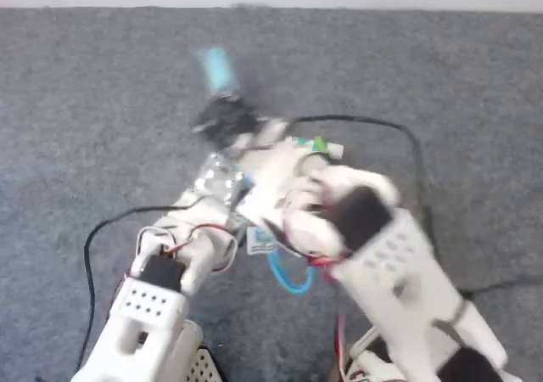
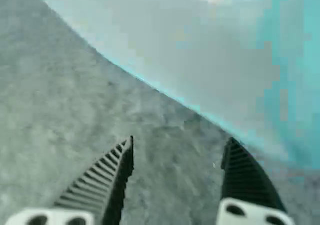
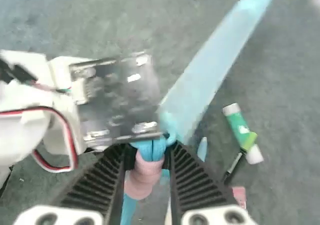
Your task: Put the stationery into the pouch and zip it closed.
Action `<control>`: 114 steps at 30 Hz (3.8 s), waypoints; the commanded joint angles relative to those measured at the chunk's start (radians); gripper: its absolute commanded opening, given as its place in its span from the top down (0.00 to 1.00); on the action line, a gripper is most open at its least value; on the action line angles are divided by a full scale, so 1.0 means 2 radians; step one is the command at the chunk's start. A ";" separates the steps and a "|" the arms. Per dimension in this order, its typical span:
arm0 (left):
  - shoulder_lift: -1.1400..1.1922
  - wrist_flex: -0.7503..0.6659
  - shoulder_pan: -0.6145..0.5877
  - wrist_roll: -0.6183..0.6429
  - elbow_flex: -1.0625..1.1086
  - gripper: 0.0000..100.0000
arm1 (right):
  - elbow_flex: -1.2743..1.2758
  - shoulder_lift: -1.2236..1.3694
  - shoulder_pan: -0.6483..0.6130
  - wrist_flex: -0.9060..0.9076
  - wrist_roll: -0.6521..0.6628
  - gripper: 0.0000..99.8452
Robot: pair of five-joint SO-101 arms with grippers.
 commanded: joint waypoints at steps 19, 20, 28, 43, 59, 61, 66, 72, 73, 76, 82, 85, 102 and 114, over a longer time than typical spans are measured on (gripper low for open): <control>-0.229 0.119 -0.170 0.028 -0.043 0.73 | 0.319 -0.102 -0.007 -0.210 -0.021 0.99; -0.241 0.128 -0.169 0.028 -0.043 0.73 | 0.322 -0.102 -0.003 -0.214 -0.024 0.99; -0.311 0.212 -0.058 -0.023 -0.038 0.71 | 0.321 -0.106 0.043 -0.208 -0.019 0.99; -0.321 0.176 -0.054 -0.015 -0.004 0.67 | 0.344 -0.107 0.093 -0.210 -0.061 0.99; -0.322 0.182 0.000 -0.012 -0.003 0.67 | 0.169 -0.102 0.089 -0.096 -0.031 0.99; -0.323 0.181 -0.001 -0.012 -0.003 0.67 | 0.165 -0.101 0.076 -0.086 -0.030 0.99; -0.323 0.175 -0.001 -0.002 -0.003 0.67 | 0.166 -0.101 0.039 -0.082 -0.029 0.99; -0.323 0.175 0.003 0.002 -0.003 0.67 | 0.176 -0.101 0.036 -0.087 -0.028 0.99; -0.323 0.174 0.003 0.002 -0.003 0.67 | 0.176 -0.101 0.036 -0.087 -0.028 0.99; -0.324 0.176 0.003 0.002 -0.007 0.67 | 0.180 -0.101 0.036 -0.087 -0.028 0.99; -0.324 0.206 0.014 -0.001 -0.033 0.67 | 0.186 -0.100 0.045 -0.087 -0.014 0.99; -0.324 0.216 0.044 -0.017 -0.036 0.67 | 0.186 -0.100 0.045 -0.087 -0.012 0.99; -0.320 0.121 -0.007 -0.016 0.010 0.67 | 0.187 -0.105 0.014 -0.070 -0.010 0.99; -0.320 0.114 -0.061 -0.028 0.015 0.67 | 0.262 -0.106 0.030 -0.069 0.032 0.99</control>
